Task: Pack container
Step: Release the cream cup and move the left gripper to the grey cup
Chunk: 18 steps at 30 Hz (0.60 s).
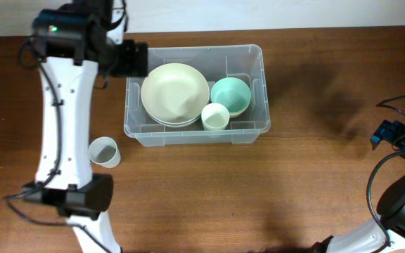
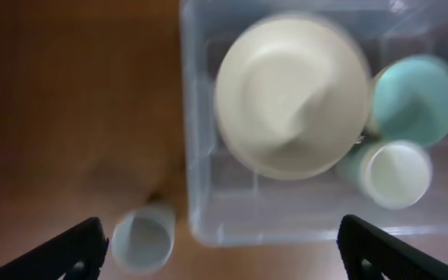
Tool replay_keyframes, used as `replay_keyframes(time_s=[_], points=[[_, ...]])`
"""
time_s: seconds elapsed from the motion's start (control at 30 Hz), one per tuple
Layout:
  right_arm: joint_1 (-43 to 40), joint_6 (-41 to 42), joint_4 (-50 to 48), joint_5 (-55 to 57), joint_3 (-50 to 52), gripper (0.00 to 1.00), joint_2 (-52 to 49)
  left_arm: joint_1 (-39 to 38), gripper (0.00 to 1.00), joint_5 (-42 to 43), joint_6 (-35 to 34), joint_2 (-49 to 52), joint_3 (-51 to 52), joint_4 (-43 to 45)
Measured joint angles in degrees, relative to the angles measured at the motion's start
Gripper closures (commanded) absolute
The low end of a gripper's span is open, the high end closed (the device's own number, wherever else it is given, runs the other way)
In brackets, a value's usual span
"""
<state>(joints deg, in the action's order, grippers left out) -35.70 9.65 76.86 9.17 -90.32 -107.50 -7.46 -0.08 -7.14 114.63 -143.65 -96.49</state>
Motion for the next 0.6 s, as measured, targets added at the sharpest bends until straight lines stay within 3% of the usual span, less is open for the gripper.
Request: replay_keyframes(time_s=[0.33, 0.6], points=[[0.0, 0.04, 0.0, 0.02, 0.0, 0.01, 0.0, 7.72, 0.01, -4.48, -8.44, -19.85, 34.67, 2.08], [0.0, -0.02, -0.02, 0.02, 0.0, 0.01, 0.0, 13.29, 0.0, -4.96, -11.8, -25.59, 53.42, 13.44]])
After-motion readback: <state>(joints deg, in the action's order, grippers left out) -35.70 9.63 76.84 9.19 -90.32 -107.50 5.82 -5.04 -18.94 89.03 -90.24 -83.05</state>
